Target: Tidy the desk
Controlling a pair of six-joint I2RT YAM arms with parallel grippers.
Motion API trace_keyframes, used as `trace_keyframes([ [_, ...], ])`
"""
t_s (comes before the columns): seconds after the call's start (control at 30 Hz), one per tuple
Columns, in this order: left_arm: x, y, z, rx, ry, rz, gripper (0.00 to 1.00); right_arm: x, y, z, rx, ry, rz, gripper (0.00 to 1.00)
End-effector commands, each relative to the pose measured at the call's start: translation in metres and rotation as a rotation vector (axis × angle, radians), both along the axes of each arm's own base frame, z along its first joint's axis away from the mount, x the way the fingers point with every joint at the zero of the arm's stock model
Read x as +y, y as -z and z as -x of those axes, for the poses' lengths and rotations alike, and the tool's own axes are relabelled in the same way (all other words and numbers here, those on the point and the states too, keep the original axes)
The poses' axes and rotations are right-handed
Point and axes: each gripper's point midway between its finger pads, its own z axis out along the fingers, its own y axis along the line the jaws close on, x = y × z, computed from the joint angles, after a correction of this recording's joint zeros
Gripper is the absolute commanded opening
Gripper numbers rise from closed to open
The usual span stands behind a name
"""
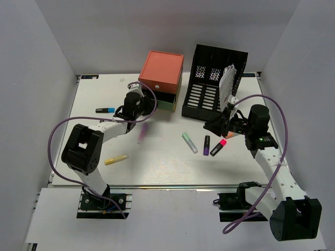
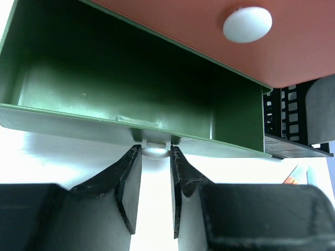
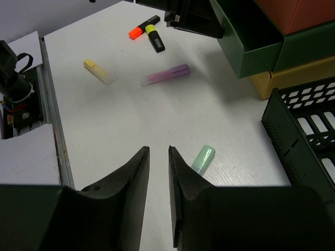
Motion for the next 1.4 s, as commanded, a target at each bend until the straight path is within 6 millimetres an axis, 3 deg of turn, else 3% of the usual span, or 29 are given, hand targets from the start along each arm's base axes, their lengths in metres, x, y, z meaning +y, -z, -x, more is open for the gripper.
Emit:
trace_keyframes([
  [0.0, 0.0, -0.032, 0.005, -0.064, 0.01, 0.028, 0.12, -0.001, -0.015, -0.005, -0.054, -0.002, -0.007, 0.28],
  [0.1, 0.0, -0.034, 0.005, -0.06, 0.009, 0.029, 0.17, 0.0, -0.014, -0.005, -0.054, -0.005, -0.008, 0.31],
  [0.17, 0.0, -0.036, 0.006, -0.057, 0.011, 0.031, 0.4, -0.001, -0.013, -0.005, -0.057, -0.009, -0.005, 0.45],
  [0.23, 0.0, -0.034, 0.008, -0.039, 0.014, 0.026, 0.68, -0.001, -0.011, -0.004, -0.054, -0.013, -0.001, 0.58],
  [0.27, 0.0, -0.034, 0.01, -0.035, 0.016, 0.023, 0.8, 0.0, -0.01, -0.003, -0.057, -0.022, 0.001, 0.61],
  [0.37, 0.002, -0.035, 0.016, -0.02, 0.021, 0.019, 0.89, 0.0, -0.009, -0.002, -0.061, -0.033, 0.01, 0.64],
  [0.67, 0.022, -0.057, 0.047, -0.023, 0.016, -0.013, 0.91, -0.002, 0.009, -0.007, -0.019, -0.037, 0.059, 0.64],
  [0.73, 0.028, -0.069, 0.058, -0.038, 0.015, -0.022, 0.85, -0.005, 0.014, -0.014, -0.003, 0.001, 0.084, 0.6],
  [0.77, 0.032, -0.067, 0.065, -0.024, 0.018, -0.039, 0.78, -0.006, 0.013, -0.018, -0.003, 0.022, 0.094, 0.57],
  [0.8, 0.039, -0.07, 0.078, -0.018, 0.024, -0.062, 0.43, -0.009, 0.019, -0.024, 0.032, 0.071, 0.12, 0.48],
  [0.83, 0.04, -0.079, 0.081, -0.042, 0.024, -0.052, 0.23, -0.006, 0.015, -0.025, 0.024, 0.061, 0.12, 0.44],
  [0.87, 0.046, -0.074, 0.091, -0.013, 0.03, -0.089, 0.06, -0.01, 0.023, -0.028, 0.07, 0.105, 0.16, 0.38],
  [0.9, 0.049, -0.075, 0.098, -0.006, 0.031, -0.102, 0.0, -0.001, 0.023, -0.029, 0.072, 0.092, 0.19, 0.24],
  [0.97, 0.061, -0.078, 0.115, -0.005, 0.042, -0.154, 0.0, -0.009, 0.043, -0.038, 0.15, 0.171, 0.283, 0.19],
  [1.07, 0.084, -0.078, 0.136, -0.026, 0.011, -0.242, 0.04, -0.005, 0.071, -0.035, 0.261, 0.203, 0.394, 0.21],
  [1.1, 0.09, -0.077, 0.141, -0.035, 0.008, -0.264, 0.24, -0.005, 0.075, -0.036, 0.282, 0.226, 0.426, 0.24],
  [1.13, 0.098, -0.082, 0.149, -0.079, 0.01, -0.3, 0.37, -0.004, 0.079, -0.035, 0.304, 0.226, 0.442, 0.26],
  [1.23, 0.122, -0.081, 0.156, -0.119, -0.049, -0.392, 0.64, -0.004, 0.098, -0.035, 0.402, 0.27, 0.502, 0.35],
  [1.33, 0.143, -0.089, 0.164, -0.162, -0.14, -0.426, 0.73, -0.006, 0.12, -0.037, 0.502, 0.339, 0.552, 0.48],
  [1.37, 0.146, -0.1, 0.167, -0.2, -0.153, -0.415, 0.73, -0.006, 0.129, -0.038, 0.531, 0.359, 0.567, 0.52],
])
